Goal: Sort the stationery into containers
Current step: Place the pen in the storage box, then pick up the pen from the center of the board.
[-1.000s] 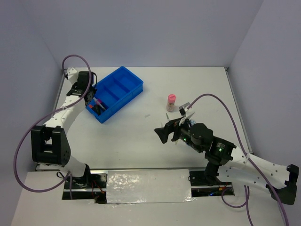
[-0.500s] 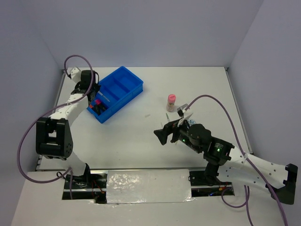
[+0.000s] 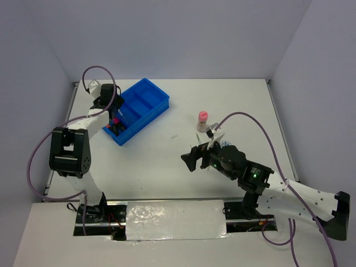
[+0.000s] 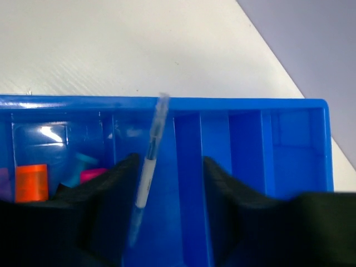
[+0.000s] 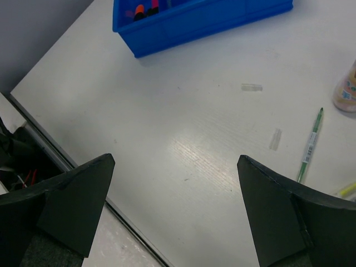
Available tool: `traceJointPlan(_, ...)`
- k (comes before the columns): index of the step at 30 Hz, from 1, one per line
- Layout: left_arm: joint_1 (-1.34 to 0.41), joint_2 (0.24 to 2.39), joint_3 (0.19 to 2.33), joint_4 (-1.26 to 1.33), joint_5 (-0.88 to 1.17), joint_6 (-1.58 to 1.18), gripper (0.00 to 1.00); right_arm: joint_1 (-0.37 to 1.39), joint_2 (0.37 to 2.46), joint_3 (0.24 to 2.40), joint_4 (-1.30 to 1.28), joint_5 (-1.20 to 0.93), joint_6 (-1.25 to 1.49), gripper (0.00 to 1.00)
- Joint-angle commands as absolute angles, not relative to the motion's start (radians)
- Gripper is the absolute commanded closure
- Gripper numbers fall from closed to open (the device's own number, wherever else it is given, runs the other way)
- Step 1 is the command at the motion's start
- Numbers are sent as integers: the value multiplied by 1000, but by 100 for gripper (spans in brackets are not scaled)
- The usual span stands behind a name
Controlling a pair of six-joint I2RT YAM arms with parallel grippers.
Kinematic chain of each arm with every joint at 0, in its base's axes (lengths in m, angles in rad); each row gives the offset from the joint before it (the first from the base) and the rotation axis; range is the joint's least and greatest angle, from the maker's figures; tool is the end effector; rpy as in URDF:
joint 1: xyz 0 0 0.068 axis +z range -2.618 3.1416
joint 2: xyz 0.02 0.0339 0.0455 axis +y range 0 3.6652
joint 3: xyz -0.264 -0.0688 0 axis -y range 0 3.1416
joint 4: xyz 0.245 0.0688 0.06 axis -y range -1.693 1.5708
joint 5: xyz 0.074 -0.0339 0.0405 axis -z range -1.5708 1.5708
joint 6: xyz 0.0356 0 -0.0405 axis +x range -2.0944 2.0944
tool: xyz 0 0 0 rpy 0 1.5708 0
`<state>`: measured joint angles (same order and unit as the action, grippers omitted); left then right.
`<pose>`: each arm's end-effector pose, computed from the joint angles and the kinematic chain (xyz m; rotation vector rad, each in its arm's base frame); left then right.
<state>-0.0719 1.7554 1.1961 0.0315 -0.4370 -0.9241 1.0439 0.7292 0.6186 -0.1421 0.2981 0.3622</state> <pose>0.3998 -0.0137 0.2404 -1.0759 1.7432 -0.1613 0.0985 0.1485 0.2950 -0.4179 1.8254 0.7185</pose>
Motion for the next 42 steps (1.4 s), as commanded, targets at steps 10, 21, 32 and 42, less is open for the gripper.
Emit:
traceJointPlan(10,-66,1623,1241,20,-361,-951,11,921,830,707,-218,275,423,0)
traceJointPlan(21,-104,1224,1284,-395,-246,-770,1,813,1041,802,-495,463,633,10)
traceJointPlan(32,-130,852,939,-540,61,-479,1,649,1253,842,-327,196,344,44)
traceJointPlan(42,-135,692,841,-526,80,-411,1,568,1523,982,-324,134,261,55)
